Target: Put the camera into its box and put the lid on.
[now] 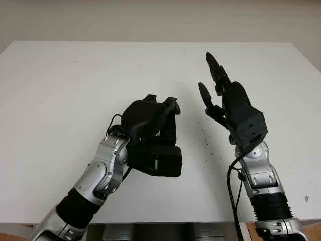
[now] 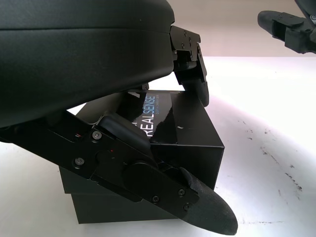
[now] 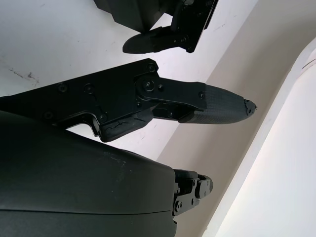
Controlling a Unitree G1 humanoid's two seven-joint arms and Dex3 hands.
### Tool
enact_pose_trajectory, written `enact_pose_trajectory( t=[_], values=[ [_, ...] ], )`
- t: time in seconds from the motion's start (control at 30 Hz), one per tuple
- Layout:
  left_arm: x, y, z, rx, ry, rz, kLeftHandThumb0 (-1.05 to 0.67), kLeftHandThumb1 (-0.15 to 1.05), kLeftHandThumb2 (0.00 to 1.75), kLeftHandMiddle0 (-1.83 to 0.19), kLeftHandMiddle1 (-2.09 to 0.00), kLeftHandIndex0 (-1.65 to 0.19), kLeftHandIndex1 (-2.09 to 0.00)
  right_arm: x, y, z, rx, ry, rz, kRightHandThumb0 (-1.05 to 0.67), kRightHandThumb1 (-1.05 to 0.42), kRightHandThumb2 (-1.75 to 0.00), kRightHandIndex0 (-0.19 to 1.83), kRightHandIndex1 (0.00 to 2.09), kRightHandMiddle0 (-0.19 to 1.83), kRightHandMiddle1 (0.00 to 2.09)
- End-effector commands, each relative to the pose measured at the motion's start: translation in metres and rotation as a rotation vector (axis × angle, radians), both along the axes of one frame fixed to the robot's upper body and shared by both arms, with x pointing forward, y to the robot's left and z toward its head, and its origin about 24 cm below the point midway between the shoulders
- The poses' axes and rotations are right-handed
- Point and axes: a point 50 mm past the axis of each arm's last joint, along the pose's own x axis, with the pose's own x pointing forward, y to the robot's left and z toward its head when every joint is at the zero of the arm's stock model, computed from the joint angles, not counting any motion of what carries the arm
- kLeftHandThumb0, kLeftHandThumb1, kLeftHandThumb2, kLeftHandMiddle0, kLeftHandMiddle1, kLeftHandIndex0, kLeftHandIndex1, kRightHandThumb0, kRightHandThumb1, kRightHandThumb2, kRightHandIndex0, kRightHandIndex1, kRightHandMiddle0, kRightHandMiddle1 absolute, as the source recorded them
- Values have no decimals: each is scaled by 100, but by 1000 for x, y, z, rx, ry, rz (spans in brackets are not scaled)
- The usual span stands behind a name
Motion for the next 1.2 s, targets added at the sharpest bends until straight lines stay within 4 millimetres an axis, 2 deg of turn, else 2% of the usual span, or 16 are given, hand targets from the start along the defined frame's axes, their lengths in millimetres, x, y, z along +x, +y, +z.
enact_pose_trajectory(
  t=[0.0,0.07,0.13,0.17,0.23,0.27,0.3,0.33,0.4,0.43,0.5,0.6,0.87,1.17],
  values=[
    [-2,1,-19,19,69,14,-15,93,5,-32,-187,-18,-153,-1,0,5,12,-19,3,-76,-105,-56,2,5,5,11],
    [-1,0,-21,24,76,28,-18,93,5,-33,-202,-18,-151,-1,1,6,15,-22,3,-76,-105,-56,3,5,5,12],
    [-1,-1,-23,26,78,45,-24,94,6,-41,-208,-15,-143,-1,0,6,13,-22,4,-75,-105,-56,3,5,5,12],
    [-2,-1,-24,26,76,52,-28,94,6,-37,-209,-11,-140,-1,0,6,14,-20,5,-75,-105,-56,3,5,5,12],
    [-3,-1,-27,46,73,68,-36,98,6,-1,-209,2,-140,-1,0,6,10,-19,6,-76,-105,-55,2,5,4,13],
    [-3,-2,-28,71,61,73,-40,100,7,9,-203,9,-138,-1,0,7,8,-20,6,-76,-105,-56,2,5,4,13],
    [-3,-2,-29,86,51,77,-45,102,7,10,-184,11,-124,-1,0,7,5,-19,6,-75,-105,-56,3,5,4,13],
    [-4,-2,-31,100,45,82,-49,104,8,4,-125,11,-96,-1,-1,7,4,-19,7,-75,-105,-56,3,5,4,13],
    [-5,-2,-33,108,61,102,-59,105,20,1,-39,11,-46,-1,-1,7,5,-23,8,-75,-105,-56,3,5,4,14],
    [-5,-3,-34,112,71,112,-63,105,24,2,-23,10,-32,-1,-1,7,5,-24,8,-75,-105,-56,3,5,4,14],
    [-7,-3,-36,107,89,133,-69,105,34,10,-8,14,-18,0,-1,7,3,-25,5,-75,-105,-56,3,5,4,15],
    [-10,-3,-38,57,112,152,-76,105,46,18,-1,19,-3,1,-2,8,-1,-24,7,-76,-105,-56,4,6,4,16],
    [-14,3,-39,-5,211,160,-86,105,64,19,0,19,0,1,-2,9,-3,-18,5,-78,-105,-56,4,6,1,19],
    [-17,8,-40,5,269,100,-88,105,63,19,0,19,0,0,-4,9,0,-11,6,-77,-105,-55,2,5,-2,21]
  ],
)
